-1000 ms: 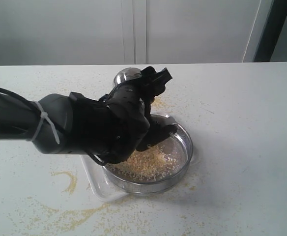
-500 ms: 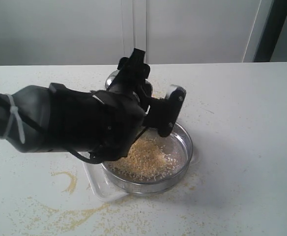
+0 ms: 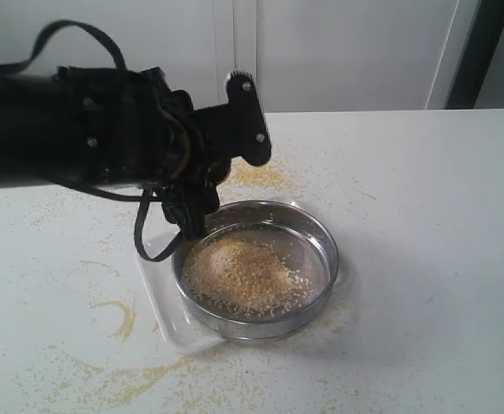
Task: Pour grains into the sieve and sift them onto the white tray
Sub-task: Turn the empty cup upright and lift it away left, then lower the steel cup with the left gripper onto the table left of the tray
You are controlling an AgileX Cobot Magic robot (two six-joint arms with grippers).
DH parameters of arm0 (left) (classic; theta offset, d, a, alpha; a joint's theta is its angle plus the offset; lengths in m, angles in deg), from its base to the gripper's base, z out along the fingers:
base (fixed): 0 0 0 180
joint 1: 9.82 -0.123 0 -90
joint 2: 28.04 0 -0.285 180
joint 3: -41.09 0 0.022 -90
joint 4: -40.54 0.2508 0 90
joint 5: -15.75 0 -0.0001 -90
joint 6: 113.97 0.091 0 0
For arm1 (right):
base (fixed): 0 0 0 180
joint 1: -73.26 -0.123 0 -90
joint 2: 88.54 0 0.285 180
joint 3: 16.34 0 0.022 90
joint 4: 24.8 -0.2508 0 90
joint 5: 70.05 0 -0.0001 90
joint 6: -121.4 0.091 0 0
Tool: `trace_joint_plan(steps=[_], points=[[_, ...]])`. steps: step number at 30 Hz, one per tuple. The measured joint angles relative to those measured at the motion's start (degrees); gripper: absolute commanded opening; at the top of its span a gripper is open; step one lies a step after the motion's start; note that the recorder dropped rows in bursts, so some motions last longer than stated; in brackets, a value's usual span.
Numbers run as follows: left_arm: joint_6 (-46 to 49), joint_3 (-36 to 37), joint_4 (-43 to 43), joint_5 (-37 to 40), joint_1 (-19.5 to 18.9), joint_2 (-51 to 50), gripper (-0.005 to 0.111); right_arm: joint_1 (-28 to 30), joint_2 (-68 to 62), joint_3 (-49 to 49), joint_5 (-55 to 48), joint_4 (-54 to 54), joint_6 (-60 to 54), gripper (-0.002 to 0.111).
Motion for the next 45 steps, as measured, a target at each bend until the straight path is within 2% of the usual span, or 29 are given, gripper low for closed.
trace_joint_plan(steps=[9, 15, 26, 34, 38, 45], points=[[0.0, 0.0, -19.3, -7.1, -8.1, 3.0, 0.000, 0.0, 0.0, 0.0, 0.0, 0.0, 0.0, 0.000], [0.0, 4.5, -27.8, -18.0, -14.0, 5.3, 0.000, 0.0, 0.0, 0.0, 0.0, 0.0, 0.0, 0.000], [-6.6, 20.1, -31.3, -45.8, -25.0, 6.8, 0.000, 0.0, 0.0, 0.0, 0.0, 0.0, 0.0, 0.000], [-7.2, 24.7, -33.2, -56.3, -34.0, 6.8, 0.000, 0.0, 0.0, 0.0, 0.0, 0.0, 0.0, 0.000], [-7.3, 25.0, -33.6, -60.8, -36.1, 5.2, 0.000, 0.0, 0.0, 0.0, 0.0, 0.0, 0.0, 0.000], [-6.7, 25.1, -38.9, -67.8, -37.2, -1.9, 0.000, 0.0, 0.0, 0.0, 0.0, 0.0, 0.0, 0.000]])
